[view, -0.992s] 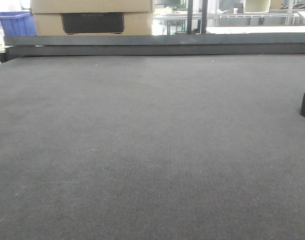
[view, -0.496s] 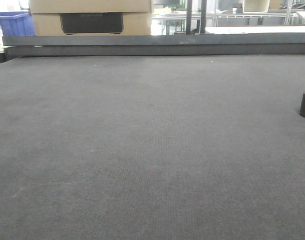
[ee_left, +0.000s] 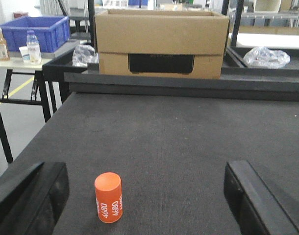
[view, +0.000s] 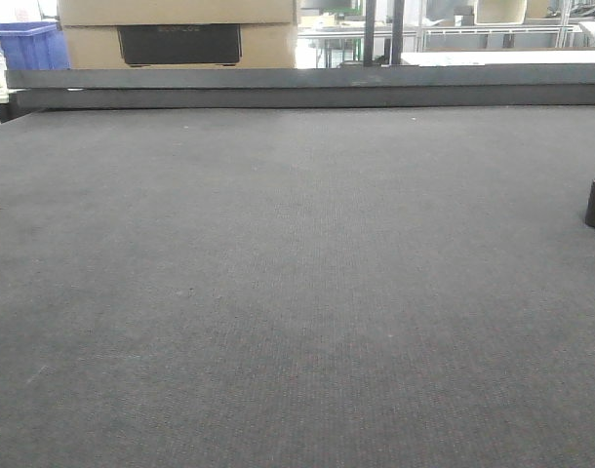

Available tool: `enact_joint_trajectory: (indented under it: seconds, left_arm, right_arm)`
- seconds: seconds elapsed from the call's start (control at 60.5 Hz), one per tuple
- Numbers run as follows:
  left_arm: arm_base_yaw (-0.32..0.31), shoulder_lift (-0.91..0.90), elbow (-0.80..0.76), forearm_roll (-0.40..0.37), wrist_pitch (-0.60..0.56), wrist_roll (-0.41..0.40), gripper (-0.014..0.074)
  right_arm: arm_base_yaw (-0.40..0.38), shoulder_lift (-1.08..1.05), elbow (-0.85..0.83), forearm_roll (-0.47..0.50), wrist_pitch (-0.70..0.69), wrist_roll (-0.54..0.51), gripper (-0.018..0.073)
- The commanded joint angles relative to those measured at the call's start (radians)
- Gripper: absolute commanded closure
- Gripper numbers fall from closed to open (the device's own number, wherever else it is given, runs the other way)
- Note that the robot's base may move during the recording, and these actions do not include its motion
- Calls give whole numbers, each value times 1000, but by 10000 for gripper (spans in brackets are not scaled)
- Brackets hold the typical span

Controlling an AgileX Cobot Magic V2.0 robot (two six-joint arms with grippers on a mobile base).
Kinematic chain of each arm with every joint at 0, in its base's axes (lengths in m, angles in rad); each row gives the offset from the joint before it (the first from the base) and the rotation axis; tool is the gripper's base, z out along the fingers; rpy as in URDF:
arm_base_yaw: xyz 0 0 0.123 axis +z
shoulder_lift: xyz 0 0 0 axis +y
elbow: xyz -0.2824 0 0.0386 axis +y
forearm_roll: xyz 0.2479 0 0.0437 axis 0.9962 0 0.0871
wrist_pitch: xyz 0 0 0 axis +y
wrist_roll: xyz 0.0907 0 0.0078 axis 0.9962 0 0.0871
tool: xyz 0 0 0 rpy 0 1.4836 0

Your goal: Place cylindrical capacitor in blue bin on shelf

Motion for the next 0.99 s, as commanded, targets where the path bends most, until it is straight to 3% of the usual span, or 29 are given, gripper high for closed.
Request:
enact_joint_trajectory:
  seconds: [0.0,0.083,0.165,0.281,0.364,0.579,0.694,0.975]
  left_arm:
    - [-18,11,-8,2,-26,-6,45]
    - [-28,11,-8,2,-33,-6,45]
    - [-30,11,-8,2,-35,-6,46]
    - [-30,11,-8,2,-35,-6,46]
    - [-30,11,-8,2,-35,-6,46]
    - [-30,11,-8,-7,-35,-6,46]
    - [-30,11,-8,-7,-35,-6,46]
    - [-30,11,-8,-7,-35,-6,46]
  right_arm:
    - [1,41,-7,2,-13,-3,716]
    - [1,65,-7,2,-10,-3,685]
    - [1,93,-7,2,-9,-3,548]
    - [1,121,-7,2,-13,-3,188]
    - [1,130,-7,2,-33,-3,-13]
    - [1,143,0,3,27,-1,-10]
    - [1,183,71,9,-33,-1,-10]
    - [7,362,345,80,-621,-1,-10]
